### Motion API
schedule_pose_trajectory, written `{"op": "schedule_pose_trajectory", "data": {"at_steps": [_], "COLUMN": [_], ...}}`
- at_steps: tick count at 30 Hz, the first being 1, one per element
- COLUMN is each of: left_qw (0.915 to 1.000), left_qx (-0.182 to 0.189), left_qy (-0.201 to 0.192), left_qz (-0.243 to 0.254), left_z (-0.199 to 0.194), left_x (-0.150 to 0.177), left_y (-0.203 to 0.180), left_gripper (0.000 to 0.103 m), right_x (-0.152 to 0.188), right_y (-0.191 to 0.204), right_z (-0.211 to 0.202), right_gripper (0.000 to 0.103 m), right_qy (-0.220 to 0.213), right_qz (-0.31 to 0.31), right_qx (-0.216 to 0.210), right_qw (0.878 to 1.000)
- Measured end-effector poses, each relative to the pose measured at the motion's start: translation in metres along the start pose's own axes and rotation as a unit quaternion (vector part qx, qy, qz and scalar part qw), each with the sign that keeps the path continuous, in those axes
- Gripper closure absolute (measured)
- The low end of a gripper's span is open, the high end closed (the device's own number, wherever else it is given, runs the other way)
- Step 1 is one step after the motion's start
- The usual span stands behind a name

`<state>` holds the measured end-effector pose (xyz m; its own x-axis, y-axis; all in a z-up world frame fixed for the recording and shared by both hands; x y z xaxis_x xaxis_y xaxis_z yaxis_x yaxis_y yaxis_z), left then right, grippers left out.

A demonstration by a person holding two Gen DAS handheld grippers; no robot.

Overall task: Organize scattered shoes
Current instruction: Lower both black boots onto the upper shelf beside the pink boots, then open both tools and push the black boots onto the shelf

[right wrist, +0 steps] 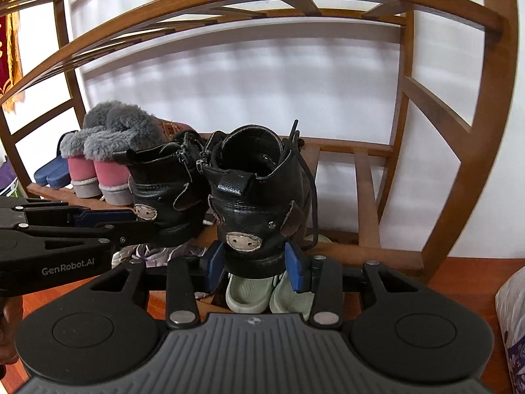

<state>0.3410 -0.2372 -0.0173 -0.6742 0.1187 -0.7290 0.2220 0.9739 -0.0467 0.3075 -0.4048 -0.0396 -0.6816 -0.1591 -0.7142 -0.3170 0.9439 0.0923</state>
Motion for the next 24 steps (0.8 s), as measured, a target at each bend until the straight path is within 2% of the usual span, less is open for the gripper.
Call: {"op": "schedule_pose_trajectory", "data": {"at_steps": [13, 24], "left_qw": [1.0000, 0.9996], "left_qx": [0.001, 0.008], "left_qy": [0.005, 0.019], "left_qz": [-0.008, -0.018], "left_z": [0.027, 0.031], "left_x": [-0.019, -0.012], "left_y": [0.007, 0.007], "left_gripper": [0.074, 0.074], "right_x": [-0.024, -0.024], "right_y": [-0.010, -0.011], "right_z": [0.031, 0.034], "right_gripper": [0.058, 0.057], "right_qy": [-0.005, -0.005], "right_qz": [0.012, 0.015], "right_qx": [0.001, 0.000], "right_qw": [1.000, 1.000]}}
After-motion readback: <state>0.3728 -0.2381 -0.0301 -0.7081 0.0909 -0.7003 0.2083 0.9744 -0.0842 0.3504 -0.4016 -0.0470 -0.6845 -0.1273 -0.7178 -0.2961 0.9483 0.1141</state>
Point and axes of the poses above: each gripper's, at about its wrist camera, not at the fingertips, and z roughly the way its jaws point, y to its left, x to its underside, the point moved 5 cm from there along z, roughly the way its jaws point, and after that the axes turned 9 degrees about y, right-handed, at the moved point
